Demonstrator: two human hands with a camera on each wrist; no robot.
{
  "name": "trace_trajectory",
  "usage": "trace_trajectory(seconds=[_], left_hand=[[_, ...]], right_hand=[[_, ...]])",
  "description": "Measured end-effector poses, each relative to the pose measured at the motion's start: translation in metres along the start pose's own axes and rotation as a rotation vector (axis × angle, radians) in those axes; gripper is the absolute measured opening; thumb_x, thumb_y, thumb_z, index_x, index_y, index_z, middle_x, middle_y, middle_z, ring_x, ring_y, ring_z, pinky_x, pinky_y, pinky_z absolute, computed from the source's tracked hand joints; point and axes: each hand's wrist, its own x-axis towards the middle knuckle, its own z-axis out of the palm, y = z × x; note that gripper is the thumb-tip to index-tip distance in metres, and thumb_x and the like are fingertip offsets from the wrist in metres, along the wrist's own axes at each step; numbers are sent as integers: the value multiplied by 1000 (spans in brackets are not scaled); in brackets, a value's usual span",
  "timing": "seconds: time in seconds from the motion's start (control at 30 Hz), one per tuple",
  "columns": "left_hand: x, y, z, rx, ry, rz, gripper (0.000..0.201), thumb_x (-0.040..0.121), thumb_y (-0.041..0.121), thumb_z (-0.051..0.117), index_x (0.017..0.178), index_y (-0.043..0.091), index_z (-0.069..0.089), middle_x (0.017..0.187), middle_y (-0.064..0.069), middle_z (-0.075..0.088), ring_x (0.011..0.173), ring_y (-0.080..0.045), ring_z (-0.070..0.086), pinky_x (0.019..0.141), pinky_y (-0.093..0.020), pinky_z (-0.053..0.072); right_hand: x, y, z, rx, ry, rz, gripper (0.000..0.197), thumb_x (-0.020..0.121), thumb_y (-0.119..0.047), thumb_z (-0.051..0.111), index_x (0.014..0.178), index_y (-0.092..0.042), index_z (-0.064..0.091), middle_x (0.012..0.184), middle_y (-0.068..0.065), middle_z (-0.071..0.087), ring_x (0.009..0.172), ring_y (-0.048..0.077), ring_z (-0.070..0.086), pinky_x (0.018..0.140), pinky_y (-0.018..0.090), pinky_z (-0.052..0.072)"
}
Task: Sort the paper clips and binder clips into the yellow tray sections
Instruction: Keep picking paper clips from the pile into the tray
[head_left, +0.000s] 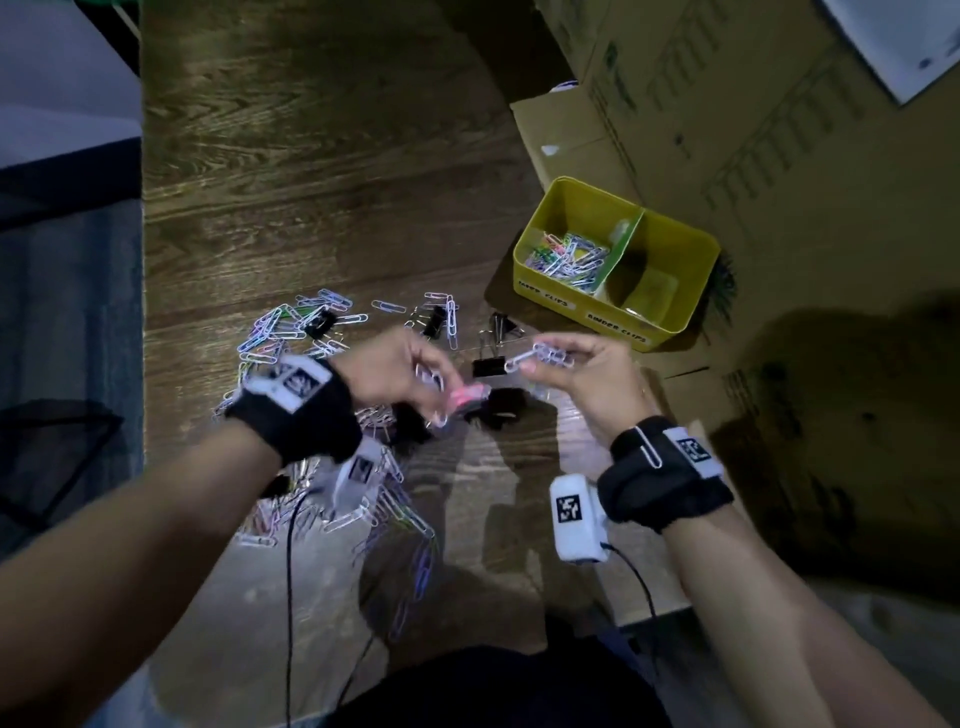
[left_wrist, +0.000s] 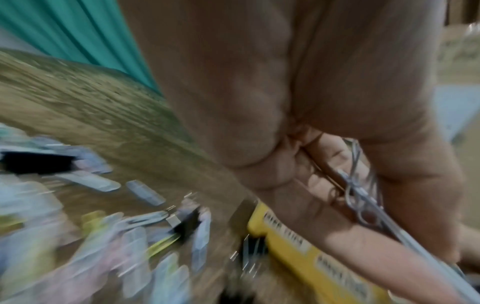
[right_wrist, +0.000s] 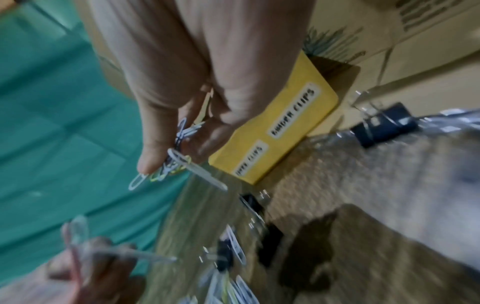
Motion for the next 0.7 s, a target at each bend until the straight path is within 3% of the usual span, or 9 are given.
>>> trace_trajectory(seconds=[0.1, 0.2, 0.33, 0.4, 0.5, 0.6, 0.7], left_hand=[[42, 53, -23, -130, 73, 100, 15, 63, 7, 81, 73, 14, 73, 67, -6, 71, 57, -16, 63, 60, -27, 53], [91, 88, -34, -238, 130, 121, 13, 62, 6, 78, 69, 14, 71, 59, -1, 69, 54, -11, 63, 57, -22, 56], [147, 112, -26, -119, 308, 92, 13, 71, -1, 75, 72, 10, 68, 53, 0, 66, 46, -8, 61, 48, -20, 49], [170, 111, -20, 110, 362, 54, 11, 71, 7, 77, 77, 15, 71, 70, -3, 70, 59, -11, 63, 59, -24, 50], [185, 102, -12, 463, 297, 4, 29, 72, 21, 76, 101, 18, 71, 99, -1, 70, 89, -16, 63, 79, -24, 47], [181, 92, -8, 524, 256, 33, 41, 76, 26, 73, 116, 19, 64, 118, -3, 64, 107, -20, 58, 89, -23, 41], [167, 81, -8, 452, 327, 85, 39, 78, 28, 71, 116, 26, 64, 121, -2, 63, 110, -19, 58, 97, -28, 42]], right_hand=[[17, -30, -19, 48, 78, -103, 29, 63, 0, 82, 84, -17, 71, 91, -1, 70, 90, 15, 65, 87, 35, 54], [40, -58, -37, 98, 122, -158, 29, 65, 2, 80, 86, -15, 69, 91, 0, 70, 88, 17, 67, 83, 32, 56], [82, -81, -52, 110, 180, -212, 29, 62, 3, 81, 82, -13, 69, 82, 4, 70, 77, 15, 65, 78, 30, 56], [104, -87, -55, 54, 216, -201, 29, 62, 2, 83, 82, -14, 69, 82, 4, 70, 75, 14, 66, 77, 30, 57], [134, -89, -56, -112, 287, -186, 29, 58, -11, 88, 80, -21, 72, 88, 2, 73, 84, 17, 70, 82, 34, 57], [154, -85, -50, -299, 327, -162, 29, 60, -18, 88, 84, -24, 72, 92, -3, 72, 86, 12, 68, 84, 30, 56], [161, -79, -41, -510, 327, -174, 33, 65, -21, 86, 96, -18, 73, 100, -1, 71, 84, 6, 64, 82, 19, 51]])
